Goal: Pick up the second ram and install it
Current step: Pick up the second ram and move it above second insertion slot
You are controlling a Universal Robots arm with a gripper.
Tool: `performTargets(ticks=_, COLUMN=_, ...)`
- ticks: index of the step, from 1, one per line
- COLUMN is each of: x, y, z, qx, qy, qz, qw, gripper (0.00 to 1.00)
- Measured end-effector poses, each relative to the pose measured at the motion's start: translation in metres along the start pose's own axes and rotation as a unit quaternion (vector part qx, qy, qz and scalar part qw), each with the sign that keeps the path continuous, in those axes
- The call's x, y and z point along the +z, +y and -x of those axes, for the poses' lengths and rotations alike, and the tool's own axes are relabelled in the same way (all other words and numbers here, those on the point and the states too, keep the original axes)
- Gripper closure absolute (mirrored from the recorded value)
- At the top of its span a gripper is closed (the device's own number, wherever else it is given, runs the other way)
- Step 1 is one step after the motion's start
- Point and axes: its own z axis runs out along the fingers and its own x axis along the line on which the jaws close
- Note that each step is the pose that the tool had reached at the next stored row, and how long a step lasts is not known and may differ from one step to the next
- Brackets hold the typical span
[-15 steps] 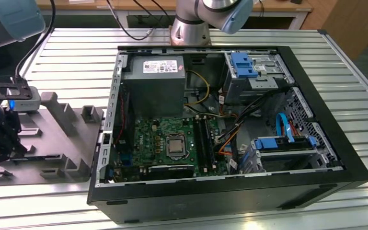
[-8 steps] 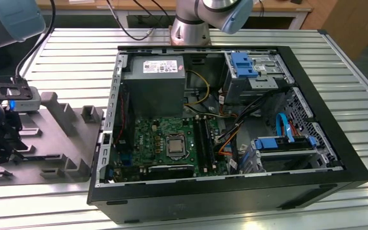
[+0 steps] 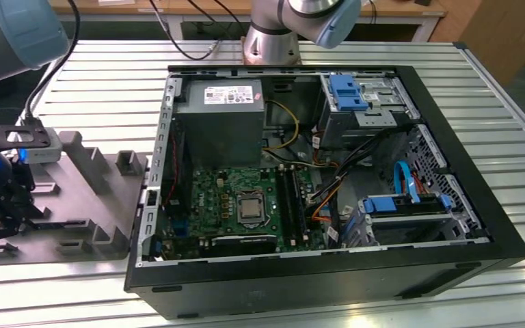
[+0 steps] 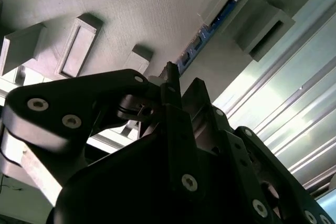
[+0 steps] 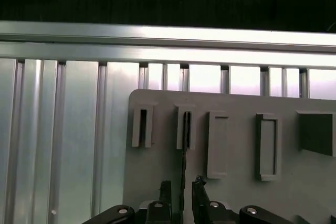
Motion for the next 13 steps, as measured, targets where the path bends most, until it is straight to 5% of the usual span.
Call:
performTargets(ticks=9, x=0.0091, y=0.0016, z=-0.0002, qx=-0.017, qy=0.0001, qz=0.0006, qw=0.9998, gripper=0.7)
performTargets(ticks=13, x=0.0114, y=0.0016, z=-0.0003, qx=-0.023, qy=-0.0041, qz=0.0006, qw=0.9997, gripper=0.7)
